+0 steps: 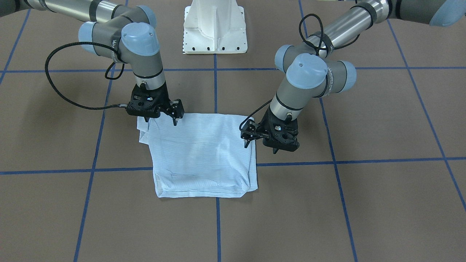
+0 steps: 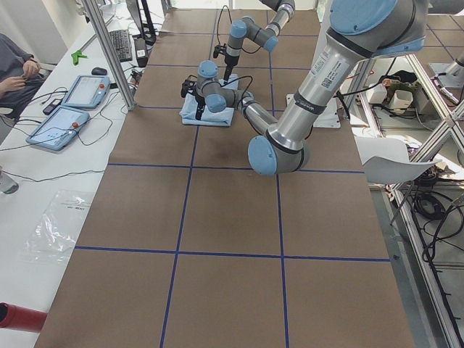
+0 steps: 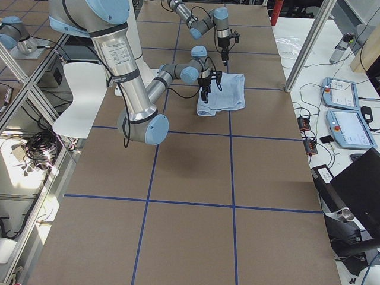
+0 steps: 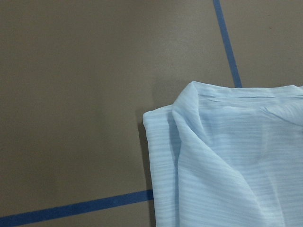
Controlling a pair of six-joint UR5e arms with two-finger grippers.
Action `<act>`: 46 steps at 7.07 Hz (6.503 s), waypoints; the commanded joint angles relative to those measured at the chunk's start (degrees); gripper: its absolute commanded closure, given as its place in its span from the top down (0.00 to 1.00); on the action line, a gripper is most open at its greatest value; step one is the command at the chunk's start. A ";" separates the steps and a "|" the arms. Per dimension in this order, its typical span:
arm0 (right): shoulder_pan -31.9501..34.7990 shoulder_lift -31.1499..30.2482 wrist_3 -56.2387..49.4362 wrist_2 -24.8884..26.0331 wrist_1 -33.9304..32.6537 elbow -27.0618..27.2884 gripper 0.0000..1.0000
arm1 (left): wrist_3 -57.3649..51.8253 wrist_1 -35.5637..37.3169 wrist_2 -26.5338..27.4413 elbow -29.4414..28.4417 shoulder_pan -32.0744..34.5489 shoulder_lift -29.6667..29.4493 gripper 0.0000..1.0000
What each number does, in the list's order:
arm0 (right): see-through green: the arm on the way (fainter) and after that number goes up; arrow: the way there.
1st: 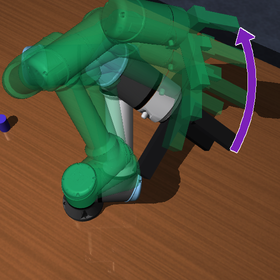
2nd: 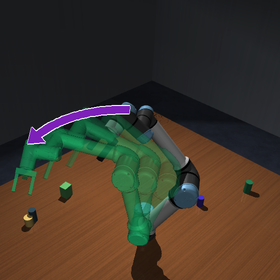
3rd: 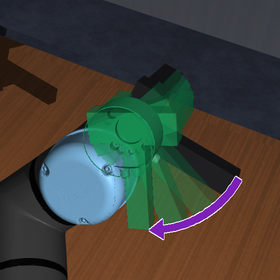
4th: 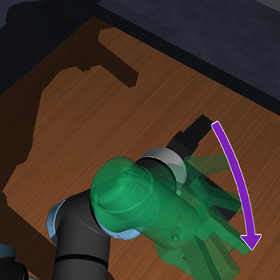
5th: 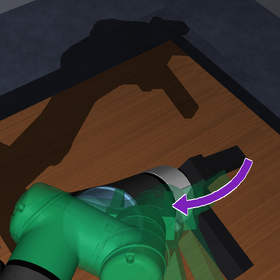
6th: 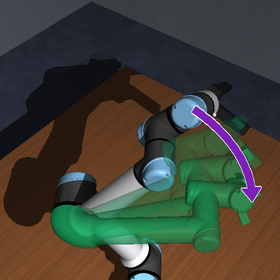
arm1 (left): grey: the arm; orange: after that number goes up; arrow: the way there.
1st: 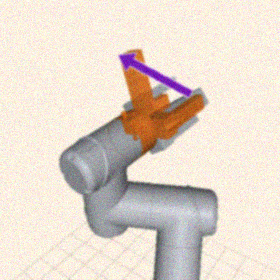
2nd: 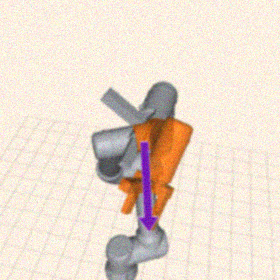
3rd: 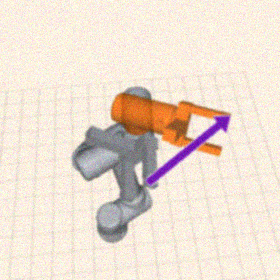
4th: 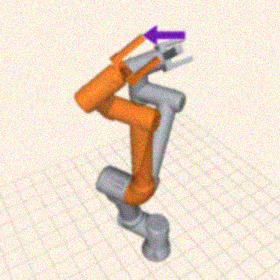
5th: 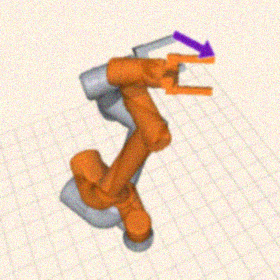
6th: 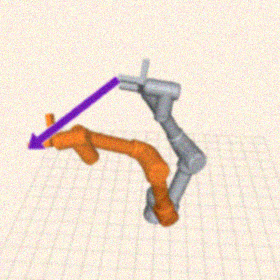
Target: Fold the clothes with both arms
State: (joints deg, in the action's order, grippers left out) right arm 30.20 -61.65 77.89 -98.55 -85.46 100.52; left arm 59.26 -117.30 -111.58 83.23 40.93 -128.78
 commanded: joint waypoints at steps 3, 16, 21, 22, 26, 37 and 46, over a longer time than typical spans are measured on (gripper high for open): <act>-2.78 -2.85 -0.11 1.96 0.56 0.64 1.00 | 0.07 0.23 0.04 1.50 -0.06 0.90 1.00; 11.39 -3.21 -24.52 -6.97 -11.70 6.34 1.00 | -12.00 14.23 -2.59 17.43 4.23 9.56 1.00; 41.82 -21.62 -75.97 -24.56 -13.42 5.30 1.00 | -52.43 19.74 -8.39 25.40 28.02 31.79 1.00; 46.56 -26.45 -81.96 -27.02 -13.24 5.47 1.00 | -53.79 19.30 -12.74 25.23 32.07 36.18 1.00; 57.24 -37.56 -87.12 -28.10 -13.24 6.26 1.00 | -55.03 14.05 -17.50 23.29 45.00 47.35 1.00; 61.64 -41.00 -86.59 -30.91 -13.24 7.05 1.00 | -64.79 11.74 -22.90 16.35 49.34 52.05 1.00; 61.64 -40.74 -86.42 -31.17 -13.24 6.97 1.00 | -64.79 11.48 -22.72 16.79 49.25 52.75 1.00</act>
State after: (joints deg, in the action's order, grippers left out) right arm 91.84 -102.39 -8.53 -129.72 -98.69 107.57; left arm -5.54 -105.86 -134.30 100.06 90.23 -76.03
